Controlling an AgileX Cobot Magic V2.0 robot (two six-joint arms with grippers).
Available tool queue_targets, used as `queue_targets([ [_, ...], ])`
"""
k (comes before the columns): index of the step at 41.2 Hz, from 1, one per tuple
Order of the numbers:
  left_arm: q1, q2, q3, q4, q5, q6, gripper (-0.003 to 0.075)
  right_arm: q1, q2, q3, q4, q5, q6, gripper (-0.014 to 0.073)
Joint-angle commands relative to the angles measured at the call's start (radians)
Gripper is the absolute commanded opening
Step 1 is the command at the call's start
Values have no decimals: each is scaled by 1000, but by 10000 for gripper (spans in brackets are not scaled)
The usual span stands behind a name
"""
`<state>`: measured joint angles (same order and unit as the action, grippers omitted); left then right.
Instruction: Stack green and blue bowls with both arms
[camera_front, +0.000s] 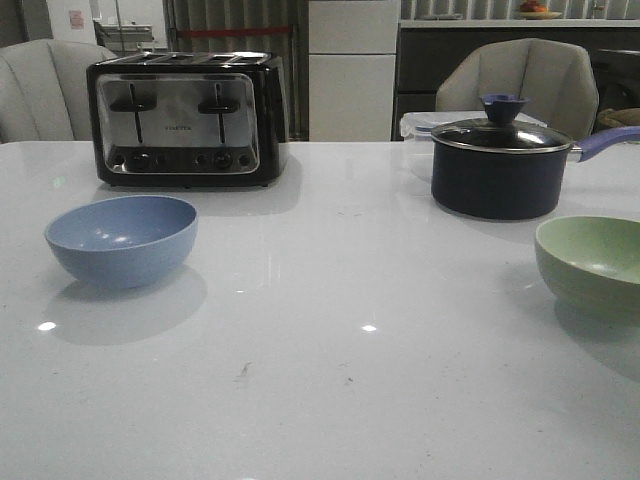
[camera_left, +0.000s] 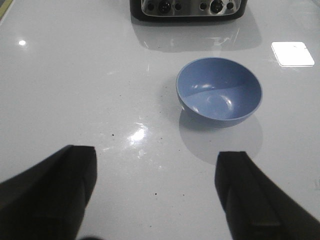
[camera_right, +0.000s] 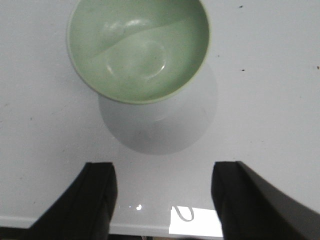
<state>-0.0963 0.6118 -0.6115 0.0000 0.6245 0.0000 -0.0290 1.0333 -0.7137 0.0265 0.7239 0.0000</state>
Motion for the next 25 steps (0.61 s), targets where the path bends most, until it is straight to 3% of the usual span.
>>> queue_targets([
  [1, -3, 7, -33, -12, -82, 0, 561, -48, 79, -89, -3, -44, 0, 527],
  [14, -3, 7, -33, -12, -82, 0, 561, -156, 386, -284, 19, 41, -51, 518],
  [25, -3, 7, -33, -12, -82, 0, 561, -184, 610, -407, 216, 52, -204, 518],
])
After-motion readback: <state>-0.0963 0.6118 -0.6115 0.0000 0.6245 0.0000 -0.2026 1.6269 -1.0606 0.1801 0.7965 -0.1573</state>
